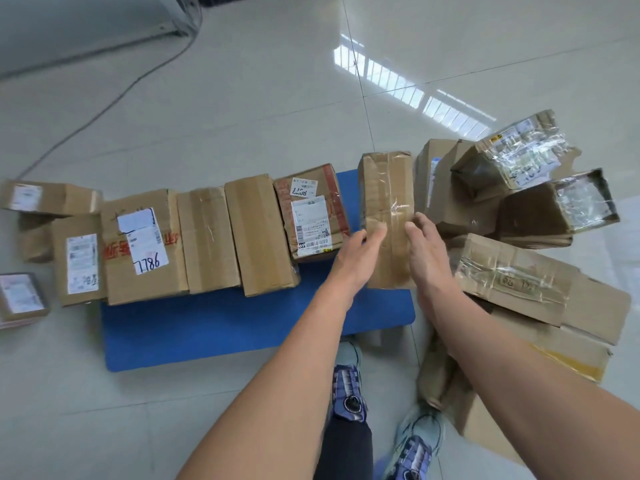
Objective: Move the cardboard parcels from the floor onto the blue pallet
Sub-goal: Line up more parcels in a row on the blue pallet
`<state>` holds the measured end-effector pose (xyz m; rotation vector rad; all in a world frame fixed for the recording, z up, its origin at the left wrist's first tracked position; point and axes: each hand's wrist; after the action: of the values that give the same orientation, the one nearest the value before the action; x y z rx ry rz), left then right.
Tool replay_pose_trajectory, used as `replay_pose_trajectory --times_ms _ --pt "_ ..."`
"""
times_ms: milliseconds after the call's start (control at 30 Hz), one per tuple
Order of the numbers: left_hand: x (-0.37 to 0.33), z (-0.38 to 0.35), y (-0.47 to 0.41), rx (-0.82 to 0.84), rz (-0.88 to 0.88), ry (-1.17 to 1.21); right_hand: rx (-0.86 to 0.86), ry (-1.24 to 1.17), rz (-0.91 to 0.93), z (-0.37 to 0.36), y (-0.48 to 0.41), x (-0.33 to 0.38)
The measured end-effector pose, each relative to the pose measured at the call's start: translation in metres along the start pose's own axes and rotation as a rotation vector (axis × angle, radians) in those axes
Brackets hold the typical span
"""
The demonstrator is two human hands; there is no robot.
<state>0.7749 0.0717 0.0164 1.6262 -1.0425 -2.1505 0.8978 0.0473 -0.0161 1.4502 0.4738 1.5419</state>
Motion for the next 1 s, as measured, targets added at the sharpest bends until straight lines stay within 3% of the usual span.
replay_pose_trajectory --times_ms 467,633,767,1000 --pt "0.029 0.001 -0.077 0.038 0.037 -0.218 0.006 0.103 -0.070 -0.037 -0.072 -0.012" --pt "0.029 0.022 -0.081 -0.203 -0.075 -0.421 -0.026 0.215 -0.078 -0.046 -0.070 -0.013" --pt "0.033 0.050 -0.092 -0.330 -0.142 -0.707 -0.103 0.237 -0.188 -0.048 -0.070 -0.018" --pt "0.037 0.073 -0.115 -0.150 -0.049 -0.923 -0.124 0.071 -0.252 -0.054 -0.068 -0.035"
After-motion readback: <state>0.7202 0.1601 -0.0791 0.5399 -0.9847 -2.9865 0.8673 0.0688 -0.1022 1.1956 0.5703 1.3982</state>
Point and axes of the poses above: each hand's wrist, its own y-axis away from the middle knuckle, its own z-axis out of the back of the hand, x = y × z, and after that the axes turned 13 degrees about -z, right-handed
